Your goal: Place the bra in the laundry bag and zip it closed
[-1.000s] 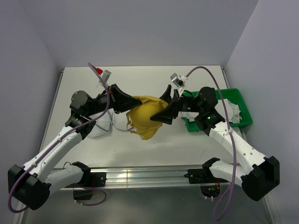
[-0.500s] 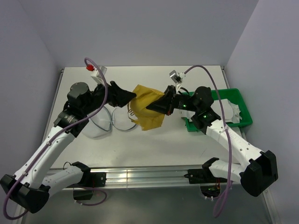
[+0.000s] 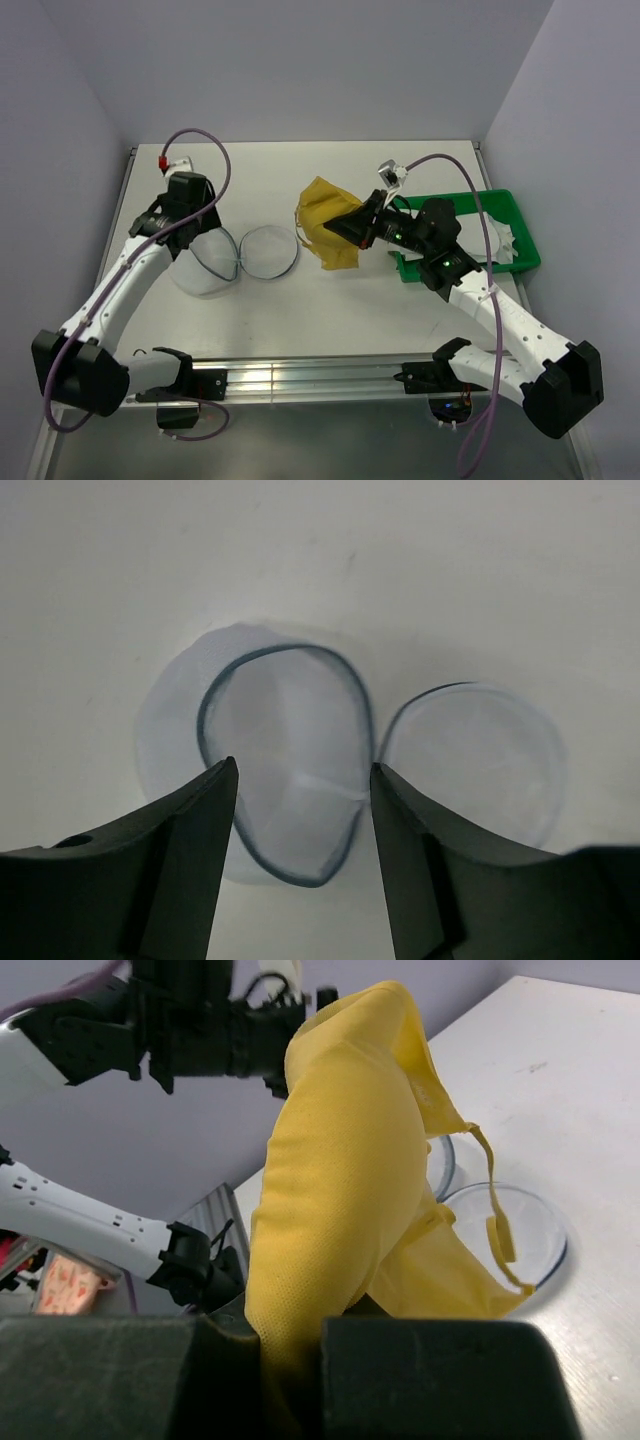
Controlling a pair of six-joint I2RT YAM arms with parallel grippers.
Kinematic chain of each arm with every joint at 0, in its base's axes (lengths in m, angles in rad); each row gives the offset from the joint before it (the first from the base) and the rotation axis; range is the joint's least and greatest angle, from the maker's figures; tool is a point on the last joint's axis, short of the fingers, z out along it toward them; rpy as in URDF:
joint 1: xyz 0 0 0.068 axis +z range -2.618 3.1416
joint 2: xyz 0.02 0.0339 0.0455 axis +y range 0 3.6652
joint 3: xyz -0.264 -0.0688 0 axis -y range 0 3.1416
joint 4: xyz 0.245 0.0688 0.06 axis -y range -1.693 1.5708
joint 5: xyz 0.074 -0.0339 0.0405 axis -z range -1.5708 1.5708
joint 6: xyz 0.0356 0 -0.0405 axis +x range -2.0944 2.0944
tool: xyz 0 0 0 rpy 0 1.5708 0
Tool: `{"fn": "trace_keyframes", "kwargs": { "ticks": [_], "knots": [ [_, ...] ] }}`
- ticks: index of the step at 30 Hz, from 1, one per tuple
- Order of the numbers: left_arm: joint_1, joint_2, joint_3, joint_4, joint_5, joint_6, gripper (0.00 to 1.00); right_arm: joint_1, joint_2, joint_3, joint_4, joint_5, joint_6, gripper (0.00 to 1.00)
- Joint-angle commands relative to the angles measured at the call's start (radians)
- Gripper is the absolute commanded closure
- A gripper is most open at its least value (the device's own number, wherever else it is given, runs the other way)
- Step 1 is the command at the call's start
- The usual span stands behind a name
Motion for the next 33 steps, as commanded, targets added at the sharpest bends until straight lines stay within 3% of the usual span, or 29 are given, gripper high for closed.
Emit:
{"fn": "trace_keyframes", "kwargs": {
  "ticks": [1, 12, 20, 26, 30, 33],
  "knots": [
    [0.004, 0.059, -0.028, -0.082, -0.149, 0.024, 0.39, 0.003, -0.047, -0.005, 0.011, 0.060, -0.037, 1.00],
    [0.003, 0.158, -0.071, -0.058, -0.239, 0.016, 0.48, -0.004, -0.071, -0.019, 0.005, 0.066, -0.030, 1.00],
    [0.003, 0.198, -0.080, -0.021, -0.143, 0.012, 0.73, -0.007, -0.068, -0.022, 0.011, 0.069, -0.025, 1.00],
    [0.000, 0.211, -0.086, -0.035, -0.138, 0.004, 0.70, -0.011, -0.076, -0.025, 0.013, 0.070, -0.022, 1.00],
    [-0.016, 0.215, -0.080, -0.067, -0.201, -0.010, 0.61, -0.014, -0.076, -0.025, 0.011, 0.070, -0.020, 1.00],
    [-0.023, 0.217, -0.083, -0.079, -0.264, -0.016, 0.60, -0.014, -0.073, -0.025, 0.014, 0.064, -0.019, 1.00]
  ]
}}
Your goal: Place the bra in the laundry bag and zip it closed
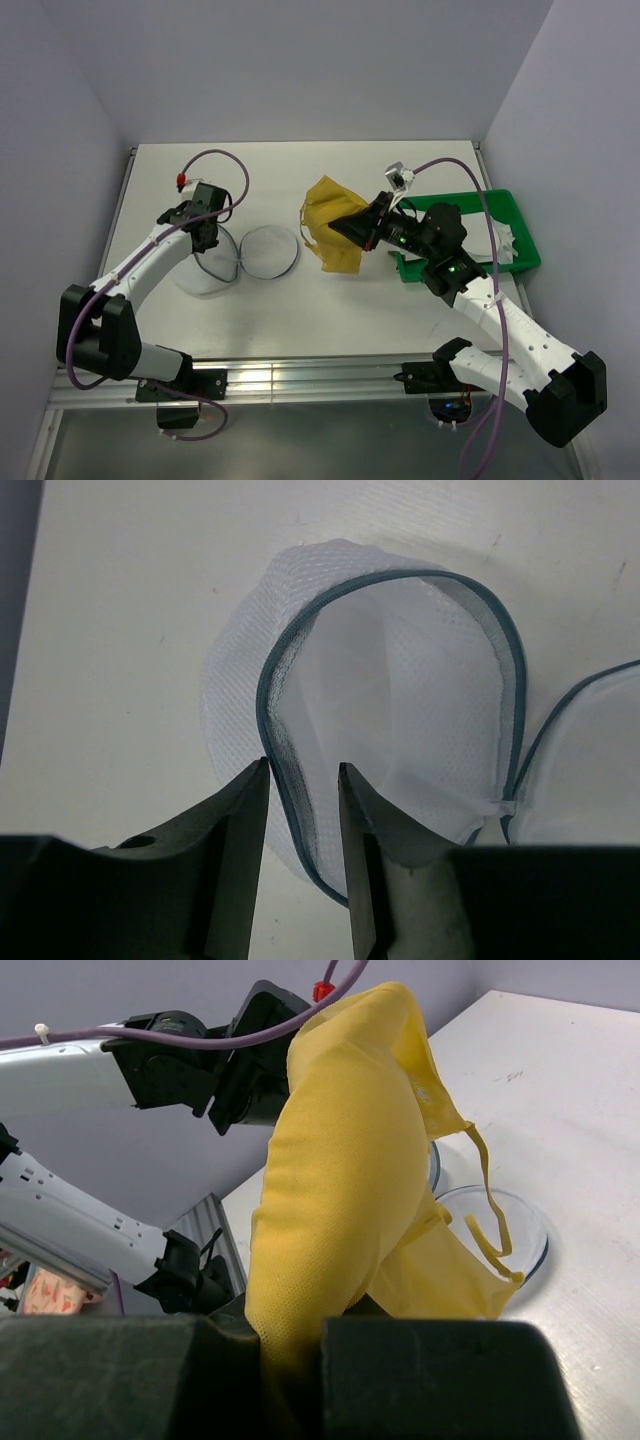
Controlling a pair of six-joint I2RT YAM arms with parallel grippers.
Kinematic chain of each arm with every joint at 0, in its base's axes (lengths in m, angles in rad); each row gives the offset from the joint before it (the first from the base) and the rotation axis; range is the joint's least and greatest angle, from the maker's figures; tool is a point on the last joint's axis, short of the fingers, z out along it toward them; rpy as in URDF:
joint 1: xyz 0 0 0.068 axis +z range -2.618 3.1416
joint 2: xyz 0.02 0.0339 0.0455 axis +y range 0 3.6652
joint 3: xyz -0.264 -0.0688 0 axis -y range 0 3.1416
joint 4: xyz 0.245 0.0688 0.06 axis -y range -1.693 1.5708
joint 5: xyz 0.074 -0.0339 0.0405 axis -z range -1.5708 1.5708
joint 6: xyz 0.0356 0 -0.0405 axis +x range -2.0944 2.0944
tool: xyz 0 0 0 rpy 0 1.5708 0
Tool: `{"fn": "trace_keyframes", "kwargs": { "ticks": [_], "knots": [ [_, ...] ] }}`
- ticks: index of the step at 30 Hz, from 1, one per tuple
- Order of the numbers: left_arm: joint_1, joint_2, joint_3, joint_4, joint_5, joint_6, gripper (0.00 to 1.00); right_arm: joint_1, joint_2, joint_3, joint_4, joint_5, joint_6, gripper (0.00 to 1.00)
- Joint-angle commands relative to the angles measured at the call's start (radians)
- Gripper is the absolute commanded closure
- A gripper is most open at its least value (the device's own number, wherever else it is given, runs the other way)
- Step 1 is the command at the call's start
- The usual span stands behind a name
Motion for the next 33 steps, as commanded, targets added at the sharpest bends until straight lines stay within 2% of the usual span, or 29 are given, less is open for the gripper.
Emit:
{"fn": "trace_keyframes", "kwargs": {
  "ticks": [1, 6, 11, 18, 19, 20, 21, 23, 28, 31, 33],
  "knots": [
    [-0.014, 0.003, -0.002, -0.021, -0.097, -0.021, 0.60, -0.007, -0.012, 0.001, 0.048, 0.002, 0.001, 1.00],
    [-0.043, 0.030, 0.004, -0.025, -0.142, -0.025, 0.60, -0.007, -0.001, 0.001, 0.056, -0.009, 0.008, 1.00],
    [-0.052, 0.061, 0.020, -0.027, -0.126, -0.031, 0.65, -0.007, -0.001, -0.002, 0.066, -0.009, 0.011, 1.00],
    [-0.052, 0.084, 0.014, -0.036, -0.128, -0.034, 0.63, -0.007, -0.012, -0.009, 0.063, 0.007, 0.013, 1.00],
    [-0.052, 0.089, 0.015, -0.038, -0.123, -0.034, 0.65, -0.007, -0.012, -0.007, 0.063, 0.007, 0.014, 1.00],
    [-0.054, 0.090, 0.021, -0.036, -0.119, -0.032, 0.80, -0.009, -0.011, -0.007, 0.063, 0.008, 0.014, 1.00],
    [-0.054, 0.087, 0.023, -0.030, -0.100, -0.031, 0.90, -0.009, -0.014, -0.009, 0.063, 0.010, 0.013, 1.00],
    [-0.069, 0.058, 0.031, -0.002, -0.073, -0.023, 1.00, -0.009, -0.015, -0.009, 0.063, 0.014, 0.014, 1.00],
    [-0.172, 0.010, 0.070, 0.068, 0.080, -0.037, 1.00, -0.009, -0.027, -0.013, 0.060, 0.054, 0.020, 1.00],
    [-0.265, -0.014, 0.092, 0.157, 0.197, -0.061, 1.00, -0.009, -0.046, -0.001, 0.036, 0.102, 0.024, 1.00],
    [-0.285, -0.037, 0.084, 0.232, 0.239, -0.077, 1.00, -0.009, -0.061, 0.016, 0.017, 0.152, 0.025, 1.00]
  ]
}}
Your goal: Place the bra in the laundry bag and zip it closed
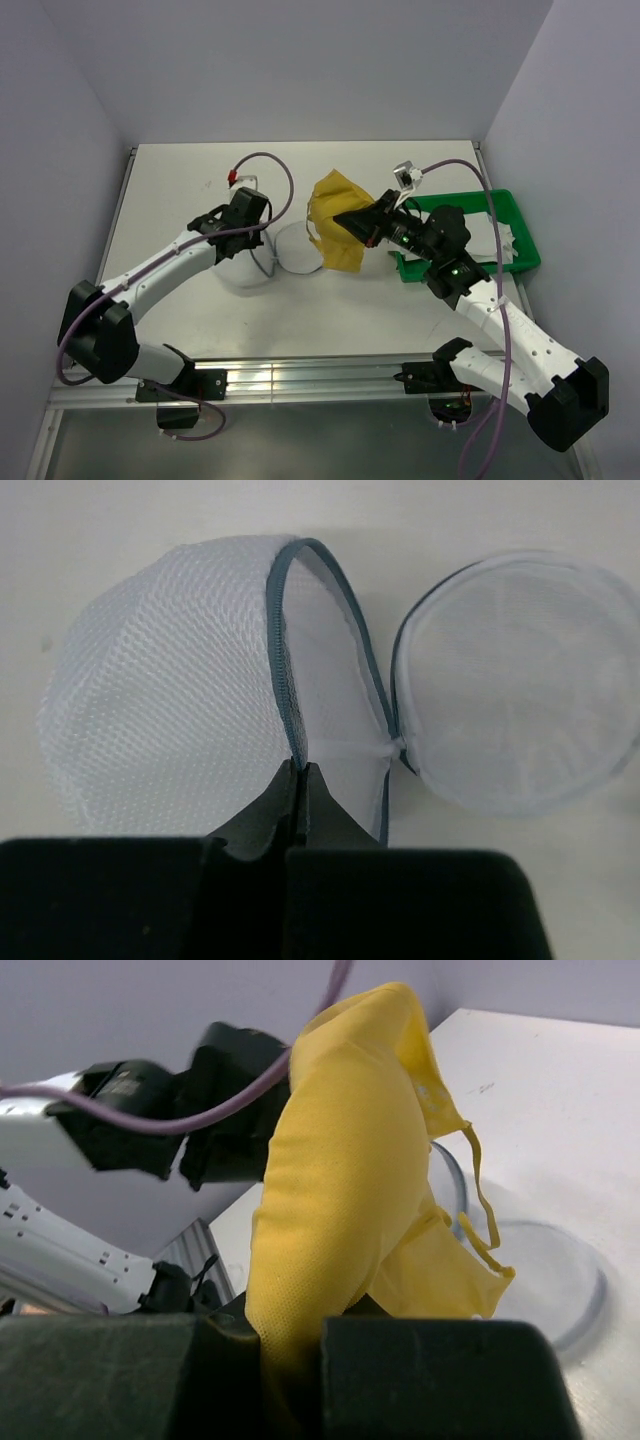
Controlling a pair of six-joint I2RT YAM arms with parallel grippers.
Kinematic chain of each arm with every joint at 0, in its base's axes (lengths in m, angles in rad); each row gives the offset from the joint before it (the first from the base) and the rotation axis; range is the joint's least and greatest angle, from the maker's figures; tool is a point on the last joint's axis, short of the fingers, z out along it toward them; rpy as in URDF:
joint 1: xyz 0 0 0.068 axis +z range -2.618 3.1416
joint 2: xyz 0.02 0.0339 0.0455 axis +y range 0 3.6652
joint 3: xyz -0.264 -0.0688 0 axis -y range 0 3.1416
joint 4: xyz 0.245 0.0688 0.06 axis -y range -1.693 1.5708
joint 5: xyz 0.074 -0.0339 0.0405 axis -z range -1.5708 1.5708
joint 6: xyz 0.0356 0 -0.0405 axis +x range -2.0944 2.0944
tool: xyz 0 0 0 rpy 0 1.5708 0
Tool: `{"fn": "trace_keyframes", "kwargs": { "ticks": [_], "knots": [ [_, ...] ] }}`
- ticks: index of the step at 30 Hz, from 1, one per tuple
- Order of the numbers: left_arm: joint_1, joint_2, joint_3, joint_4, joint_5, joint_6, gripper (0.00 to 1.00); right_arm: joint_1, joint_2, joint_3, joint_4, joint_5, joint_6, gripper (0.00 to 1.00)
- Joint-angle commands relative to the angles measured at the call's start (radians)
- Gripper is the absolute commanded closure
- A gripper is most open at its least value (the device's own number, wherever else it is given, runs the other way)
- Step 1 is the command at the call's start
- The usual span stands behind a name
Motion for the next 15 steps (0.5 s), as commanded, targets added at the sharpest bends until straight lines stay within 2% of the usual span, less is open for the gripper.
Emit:
{"fn": "trace_keyframes", "kwargs": {
  "ticks": [1, 5, 10, 15],
  "knots": [
    [-0.045, -0.103, 0.014, 0.175, 0.169, -0.055, 1.00, -0.007, -0.048, 0.029, 0.016, 0.103, 0.004, 1.00],
    [-0.049, -0.234, -0.109, 0.329, 0.240, -0.107, 1.00, -0.005, -0.040, 0.076, 0.024, 0.145, 0.039, 1.00],
    [-0.048, -0.358, -0.318, 0.480, 0.260, -0.187, 1.00, 0.010, 0.026, 0.093, 0.188, 0.136, 0.170, 1.00],
    [-0.046, -0.415, -0.464, 0.621, 0.258, -0.235, 1.00, 0.139, 0.145, 0.096, 0.318, 0.222, 0.202, 1.00]
  ]
}}
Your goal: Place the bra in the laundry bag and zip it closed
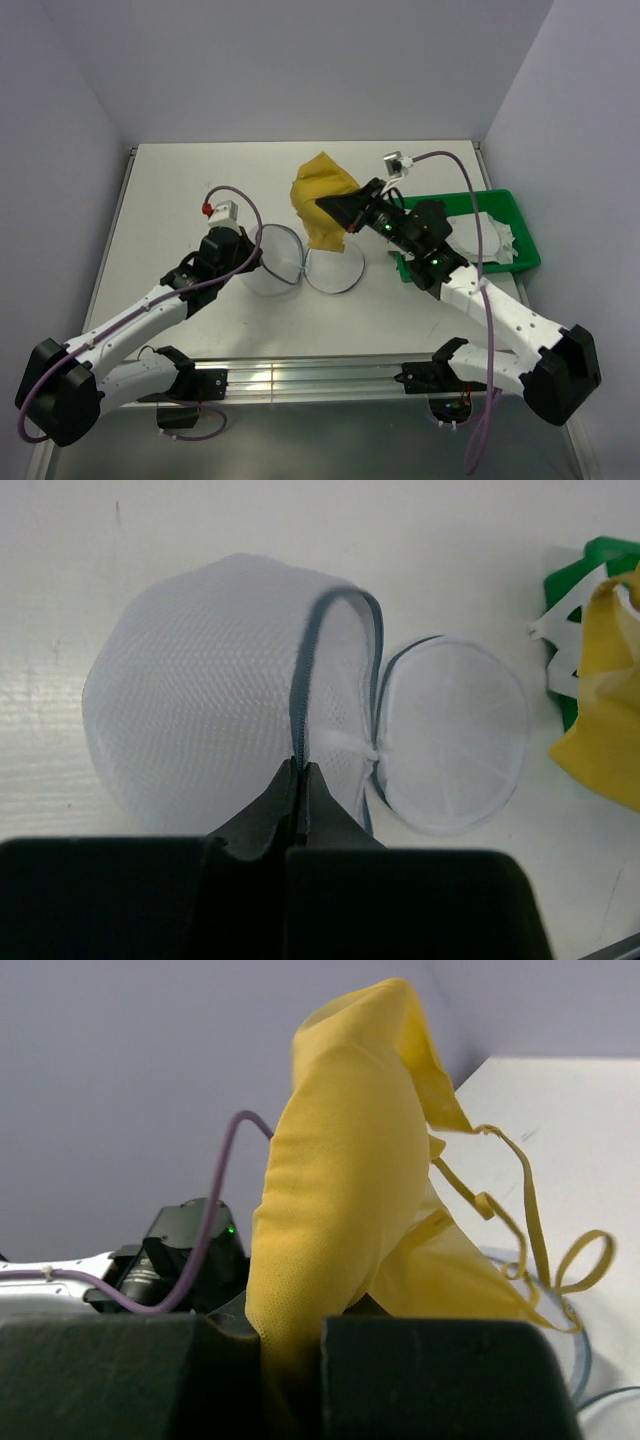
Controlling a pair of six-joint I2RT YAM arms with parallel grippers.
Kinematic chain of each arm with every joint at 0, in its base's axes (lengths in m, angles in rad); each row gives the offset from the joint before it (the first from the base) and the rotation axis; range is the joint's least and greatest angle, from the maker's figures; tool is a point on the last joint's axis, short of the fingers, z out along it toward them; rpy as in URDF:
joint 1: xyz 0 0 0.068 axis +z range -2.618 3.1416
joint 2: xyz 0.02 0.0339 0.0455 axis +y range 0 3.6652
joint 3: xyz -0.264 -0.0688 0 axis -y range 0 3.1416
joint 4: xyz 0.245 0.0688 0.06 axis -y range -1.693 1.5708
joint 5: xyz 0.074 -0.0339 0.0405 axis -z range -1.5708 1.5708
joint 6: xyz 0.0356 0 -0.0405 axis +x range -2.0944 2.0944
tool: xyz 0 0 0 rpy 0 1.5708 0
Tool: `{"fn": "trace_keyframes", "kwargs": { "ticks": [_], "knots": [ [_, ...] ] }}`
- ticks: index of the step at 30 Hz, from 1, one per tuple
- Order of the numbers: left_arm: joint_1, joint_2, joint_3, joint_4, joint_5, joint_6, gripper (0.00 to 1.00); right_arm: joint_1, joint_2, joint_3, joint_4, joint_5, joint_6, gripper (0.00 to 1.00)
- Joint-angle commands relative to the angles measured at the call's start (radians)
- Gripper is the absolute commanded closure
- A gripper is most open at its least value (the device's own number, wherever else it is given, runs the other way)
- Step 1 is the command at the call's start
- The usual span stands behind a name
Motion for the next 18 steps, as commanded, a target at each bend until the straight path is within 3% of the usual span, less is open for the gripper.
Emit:
{"fn": "trace_keyframes", "kwargs": {
  "ticks": [1, 8, 18],
  "knots": [
    [0.013, -0.031, -0.079, 0.185, 0.017, -0.056, 1.00, 0.078, 0.095, 0.051, 0.154, 0.056, 0.041, 1.00],
    [0.076, -0.019, -0.106, 0.223, 0.059, -0.044, 1.00, 0.096, 0.266, 0.081, 0.301, -0.077, 0.104, 1.00],
    [0.107, -0.022, -0.123, 0.240, 0.114, -0.059, 1.00, 0.144, 0.432, 0.085, 0.470, 0.051, 0.051, 1.00]
  ]
}}
